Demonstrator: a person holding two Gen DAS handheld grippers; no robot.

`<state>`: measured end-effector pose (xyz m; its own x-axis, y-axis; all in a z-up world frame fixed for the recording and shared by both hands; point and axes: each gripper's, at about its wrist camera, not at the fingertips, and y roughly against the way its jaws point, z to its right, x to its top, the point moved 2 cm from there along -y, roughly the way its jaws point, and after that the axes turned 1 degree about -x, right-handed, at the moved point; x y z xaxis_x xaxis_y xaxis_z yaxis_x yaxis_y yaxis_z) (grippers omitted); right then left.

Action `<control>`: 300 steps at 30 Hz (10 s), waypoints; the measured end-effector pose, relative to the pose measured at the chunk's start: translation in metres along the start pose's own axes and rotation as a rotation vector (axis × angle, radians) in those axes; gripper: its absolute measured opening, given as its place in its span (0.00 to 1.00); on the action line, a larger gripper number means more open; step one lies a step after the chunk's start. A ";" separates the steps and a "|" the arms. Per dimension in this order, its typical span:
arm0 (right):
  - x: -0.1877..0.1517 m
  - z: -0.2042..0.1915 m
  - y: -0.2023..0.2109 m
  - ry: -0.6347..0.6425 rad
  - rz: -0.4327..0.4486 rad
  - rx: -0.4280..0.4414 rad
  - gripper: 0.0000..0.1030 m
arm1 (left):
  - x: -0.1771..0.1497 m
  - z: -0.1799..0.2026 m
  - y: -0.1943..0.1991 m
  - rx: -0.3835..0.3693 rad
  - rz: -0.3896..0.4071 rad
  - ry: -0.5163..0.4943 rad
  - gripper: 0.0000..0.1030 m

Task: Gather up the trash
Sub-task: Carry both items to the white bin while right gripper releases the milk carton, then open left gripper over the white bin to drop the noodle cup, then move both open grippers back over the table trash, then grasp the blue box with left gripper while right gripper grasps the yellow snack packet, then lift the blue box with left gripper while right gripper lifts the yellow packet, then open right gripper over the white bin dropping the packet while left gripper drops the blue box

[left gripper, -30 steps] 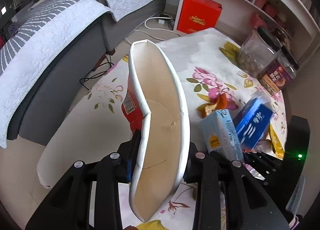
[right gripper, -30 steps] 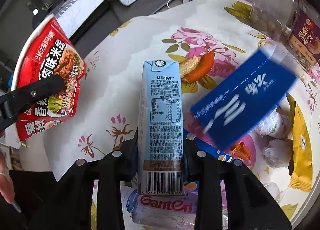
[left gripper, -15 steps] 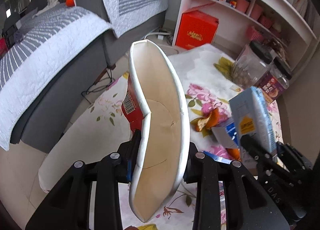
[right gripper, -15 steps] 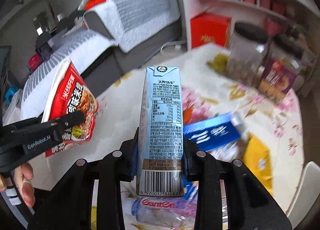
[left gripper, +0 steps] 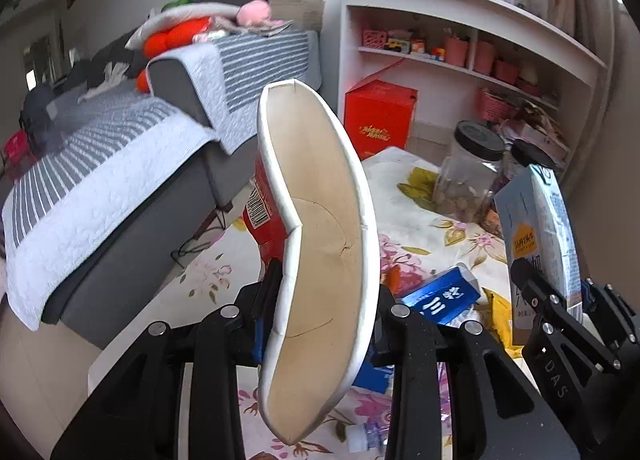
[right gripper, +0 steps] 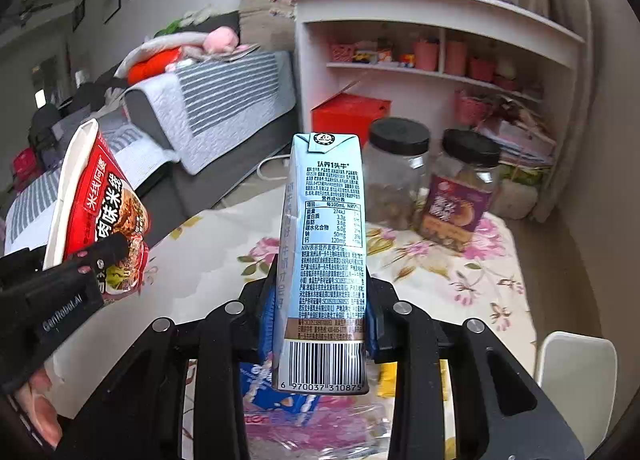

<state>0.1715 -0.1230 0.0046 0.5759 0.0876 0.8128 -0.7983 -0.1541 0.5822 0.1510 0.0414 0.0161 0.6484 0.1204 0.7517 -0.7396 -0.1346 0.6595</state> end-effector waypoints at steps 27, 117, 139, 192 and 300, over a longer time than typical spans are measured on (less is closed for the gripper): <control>-0.006 0.081 0.053 -0.100 0.103 -0.178 0.29 | -0.005 0.107 0.026 -0.092 0.101 -0.114 0.33; -0.067 0.286 0.133 -0.371 0.045 -0.827 0.93 | -0.035 0.313 0.035 -0.226 0.032 -0.268 0.85; -0.038 0.186 0.039 -0.279 -0.060 -0.590 0.93 | -0.020 0.178 -0.060 0.074 -0.092 -0.249 0.86; -0.066 0.118 -0.148 -0.549 -0.607 0.172 0.09 | 0.003 0.117 -0.191 -0.297 -0.512 -0.557 0.37; -0.090 0.376 0.218 -0.709 0.227 -0.855 0.93 | -0.069 0.428 0.076 -0.410 0.054 -0.479 0.66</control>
<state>0.0121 -0.5349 0.0507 0.1551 -0.4758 0.8658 -0.5990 0.6516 0.4654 0.1272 -0.3980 0.0152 0.5468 -0.3427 0.7639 -0.7210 0.2711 0.6377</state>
